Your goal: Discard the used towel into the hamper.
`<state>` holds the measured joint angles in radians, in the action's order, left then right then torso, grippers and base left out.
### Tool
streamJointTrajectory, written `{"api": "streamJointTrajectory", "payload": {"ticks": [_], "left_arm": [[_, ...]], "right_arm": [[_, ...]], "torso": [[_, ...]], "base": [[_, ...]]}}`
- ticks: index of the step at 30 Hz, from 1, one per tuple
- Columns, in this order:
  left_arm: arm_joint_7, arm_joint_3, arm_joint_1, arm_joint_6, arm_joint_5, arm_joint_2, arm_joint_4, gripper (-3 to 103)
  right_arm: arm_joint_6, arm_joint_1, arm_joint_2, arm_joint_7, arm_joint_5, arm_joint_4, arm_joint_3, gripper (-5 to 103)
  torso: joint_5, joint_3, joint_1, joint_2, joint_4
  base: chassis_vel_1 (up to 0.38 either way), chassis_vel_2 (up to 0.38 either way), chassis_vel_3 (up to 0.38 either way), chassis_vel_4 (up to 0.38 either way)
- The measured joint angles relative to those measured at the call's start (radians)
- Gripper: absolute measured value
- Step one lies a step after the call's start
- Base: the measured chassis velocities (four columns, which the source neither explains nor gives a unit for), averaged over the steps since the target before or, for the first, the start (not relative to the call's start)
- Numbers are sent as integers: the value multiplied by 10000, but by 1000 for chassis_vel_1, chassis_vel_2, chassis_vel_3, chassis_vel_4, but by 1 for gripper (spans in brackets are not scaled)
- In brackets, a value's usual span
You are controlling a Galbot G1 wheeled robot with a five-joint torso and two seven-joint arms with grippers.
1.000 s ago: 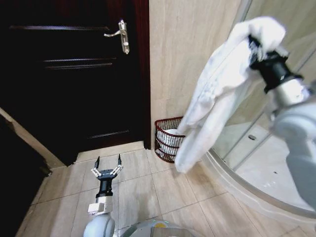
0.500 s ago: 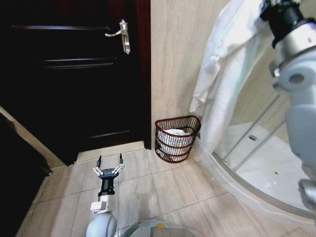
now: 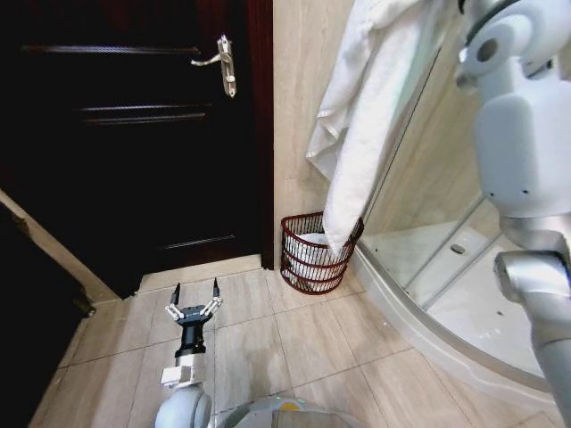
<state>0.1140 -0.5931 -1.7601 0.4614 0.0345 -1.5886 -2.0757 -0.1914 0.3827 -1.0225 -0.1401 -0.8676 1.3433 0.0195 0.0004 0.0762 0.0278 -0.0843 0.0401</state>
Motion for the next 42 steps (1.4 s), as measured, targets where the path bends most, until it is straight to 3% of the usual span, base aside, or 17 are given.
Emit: {"api": "streamJointTrajectory", "payload": {"ticks": [10, 20, 28, 42], "left_arm": [[12, 45, 29, 2, 7, 16, 20, 100], [-37, 195, 124, 102, -33, 4, 59, 100], [-43, 196, 119, 183, -17, 12, 1, 100], [-57, 267, 302, 256, 10, 51, 326, 100]], "right_arm": [[64, 637, -27, 253, 9, -456, -466, 7], [663, -940, -264, 56, -74, -497, -1286, 7], [977, -1383, -764, -98, 275, -750, -926, 7], [1045, -4711, -363, -489, 407, 912, -357, 7]], "torso": [[-9, -5, -3, -2, -3], [-7, -1, -1, -1, 1], [-11, -2, -2, -1, 3], [-3, -2, -1, -1, -1]], "base": [[0, 0, 0, 0], [0, 0, 0, 0], [0, 0, 0, 0], [0, 0, 0, 0]]}}
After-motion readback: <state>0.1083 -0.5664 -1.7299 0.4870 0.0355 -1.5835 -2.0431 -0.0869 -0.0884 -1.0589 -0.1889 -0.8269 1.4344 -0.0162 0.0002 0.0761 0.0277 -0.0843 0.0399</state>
